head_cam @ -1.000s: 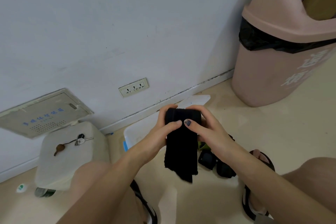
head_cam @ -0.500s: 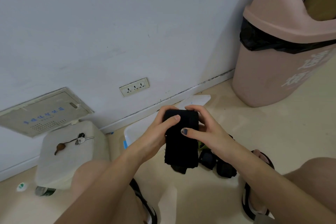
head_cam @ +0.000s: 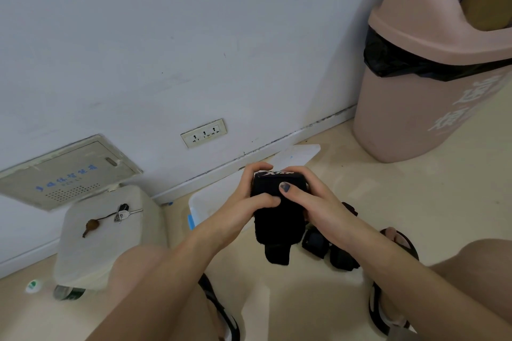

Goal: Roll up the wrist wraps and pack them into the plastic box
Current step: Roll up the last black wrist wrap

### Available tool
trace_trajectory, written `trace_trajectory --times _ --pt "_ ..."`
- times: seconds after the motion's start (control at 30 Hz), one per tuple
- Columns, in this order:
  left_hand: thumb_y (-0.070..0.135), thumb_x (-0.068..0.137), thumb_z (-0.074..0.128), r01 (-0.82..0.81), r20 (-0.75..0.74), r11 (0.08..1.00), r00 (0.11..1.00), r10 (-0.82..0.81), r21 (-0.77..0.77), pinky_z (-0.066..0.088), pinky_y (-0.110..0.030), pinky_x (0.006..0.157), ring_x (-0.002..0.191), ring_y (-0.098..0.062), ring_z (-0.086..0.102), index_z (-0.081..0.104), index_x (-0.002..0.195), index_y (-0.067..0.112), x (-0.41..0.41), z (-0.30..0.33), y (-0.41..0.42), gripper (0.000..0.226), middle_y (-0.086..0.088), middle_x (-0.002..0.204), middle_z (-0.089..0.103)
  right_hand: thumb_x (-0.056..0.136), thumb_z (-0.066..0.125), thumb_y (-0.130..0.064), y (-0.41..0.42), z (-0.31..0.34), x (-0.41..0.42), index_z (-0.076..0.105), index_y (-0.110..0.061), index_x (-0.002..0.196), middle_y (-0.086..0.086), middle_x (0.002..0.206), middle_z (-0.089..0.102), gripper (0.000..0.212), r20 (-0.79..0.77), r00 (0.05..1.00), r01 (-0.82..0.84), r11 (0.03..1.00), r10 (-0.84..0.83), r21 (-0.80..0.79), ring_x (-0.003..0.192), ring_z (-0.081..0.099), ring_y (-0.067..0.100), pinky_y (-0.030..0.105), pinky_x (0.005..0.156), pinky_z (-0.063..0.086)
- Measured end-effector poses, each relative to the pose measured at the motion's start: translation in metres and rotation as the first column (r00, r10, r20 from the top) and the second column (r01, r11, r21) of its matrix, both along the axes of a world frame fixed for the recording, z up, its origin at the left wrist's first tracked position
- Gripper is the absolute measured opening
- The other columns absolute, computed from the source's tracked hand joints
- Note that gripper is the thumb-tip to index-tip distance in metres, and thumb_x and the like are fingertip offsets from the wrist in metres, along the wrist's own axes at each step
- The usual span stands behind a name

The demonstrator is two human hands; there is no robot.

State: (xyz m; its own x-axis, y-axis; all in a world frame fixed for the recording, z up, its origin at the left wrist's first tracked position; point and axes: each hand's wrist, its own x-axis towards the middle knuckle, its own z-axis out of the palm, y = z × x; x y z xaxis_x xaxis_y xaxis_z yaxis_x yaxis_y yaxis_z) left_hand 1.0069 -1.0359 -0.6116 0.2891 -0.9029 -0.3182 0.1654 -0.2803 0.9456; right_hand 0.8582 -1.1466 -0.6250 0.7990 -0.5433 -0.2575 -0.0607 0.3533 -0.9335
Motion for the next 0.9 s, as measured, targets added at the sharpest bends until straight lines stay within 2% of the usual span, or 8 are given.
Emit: trace_trajectory --times 0.1,0.17,0.3,0.4,0.53,0.63,0.77,0.9 --pt "0.065 0.075 0.066 -0.045 -0.072 0.994 0.996 0.053 0.102 0.052 -0.043 0.102 0.118 -0.017 0.064 0.05 0.133 0.03 0.0014 -0.0022 -0.0022 0.069 -0.007 0.134 0.061 0.096 0.073 -0.026 -0.0002 0.0011 -0.0035 0.062 -0.033 0.123 0.0 0.114 0.071 0.03 0.009 1.0 0.004 0.993 -0.003 -0.12 0.103 0.072 0.015 0.025 0.077 0.056" --pt "0.076 0.085 0.053 -0.025 -0.101 0.985 0.994 0.043 0.169 0.056 -0.045 0.1 0.121 -0.023 0.066 0.051 0.139 0.028 0.0024 -0.0023 -0.0023 0.072 -0.007 0.138 0.063 0.097 0.072 -0.016 -0.0007 0.0015 -0.0058 0.059 -0.034 0.125 -0.01 0.111 0.07 0.036 0.022 1.0 -0.001 0.98 0.005 -0.197 0.105 0.071 0.012 0.025 0.08 0.057" --pt "0.062 0.104 0.035 0.024 -0.187 0.981 0.982 0.013 0.193 0.052 -0.049 0.106 0.122 -0.029 0.067 0.056 0.141 0.021 -0.0001 0.0008 -0.0003 0.059 -0.009 0.133 0.069 0.092 0.076 -0.008 0.001 0.0002 -0.0066 0.059 -0.035 0.126 -0.016 0.112 0.068 0.046 0.039 0.998 -0.025 0.947 0.039 -0.32 0.111 0.066 0.01 0.026 0.091 0.055" --pt "0.051 0.099 0.055 -0.014 -0.239 0.99 0.97 0.048 0.142 0.045 -0.057 0.113 0.128 -0.033 0.063 0.048 0.144 0.017 0.0017 0.0003 -0.0009 0.057 -0.015 0.14 0.063 0.084 0.077 -0.01 0.0006 -0.001 -0.0064 0.059 -0.034 0.126 -0.012 0.119 0.066 0.052 0.06 0.997 -0.024 0.939 0.047 -0.343 0.117 0.062 0.016 0.036 0.1 0.055" --pt "0.035 0.085 0.065 -0.075 -0.261 0.992 0.96 0.1 0.104 0.048 -0.054 0.107 0.12 -0.032 0.066 0.051 0.137 0.017 0.003 0.0004 -0.0028 0.056 -0.016 0.133 0.065 0.079 0.081 -0.007 -0.0028 -0.0024 -0.0056 0.056 -0.039 0.128 -0.01 0.126 0.061 0.064 0.018 0.998 -0.05 0.949 0.059 -0.31 0.12 0.061 0.019 0.045 0.097 0.059" --pt "0.032 0.084 0.064 -0.077 -0.235 0.994 0.968 0.093 0.078 0.054 -0.048 0.097 0.109 -0.027 0.069 0.052 0.132 0.018 0.0024 0.0 -0.0027 0.051 -0.011 0.123 0.068 0.072 0.083 -0.023 -0.0062 -0.0025 -0.0052 0.049 -0.045 0.135 -0.005 0.134 0.058 0.075 -0.05 0.995 -0.096 0.977 0.088 -0.19 0.118 0.065 0.017 0.039 0.096 0.06" --pt "0.028 0.082 0.064 -0.101 -0.212 0.994 0.971 0.108 0.045 0.058 -0.041 0.086 0.107 -0.028 0.068 0.053 0.128 0.021 0.0021 0.0006 -0.0032 0.048 -0.013 0.124 0.063 0.083 0.078 -0.047 -0.0023 -0.0035 -0.0017 0.057 -0.041 0.13 -0.003 0.128 0.066 0.052 -0.081 0.992 -0.105 0.992 0.1 -0.063 0.115 0.07 0.016 0.047 0.102 0.057" --pt "0.03 0.085 0.068 -0.077 -0.209 0.995 0.974 0.089 0.063 0.058 -0.039 0.089 0.112 -0.026 0.067 0.05 0.132 0.024 0.0013 0.0022 -0.003 0.05 -0.013 0.13 0.062 0.095 0.074 -0.03 -0.0005 -0.003 -0.0027 0.061 -0.031 0.126 -0.004 0.121 0.07 0.034 -0.08 0.996 -0.058 0.984 0.046 -0.167 0.113 0.07 0.013 0.041 0.101 0.058"
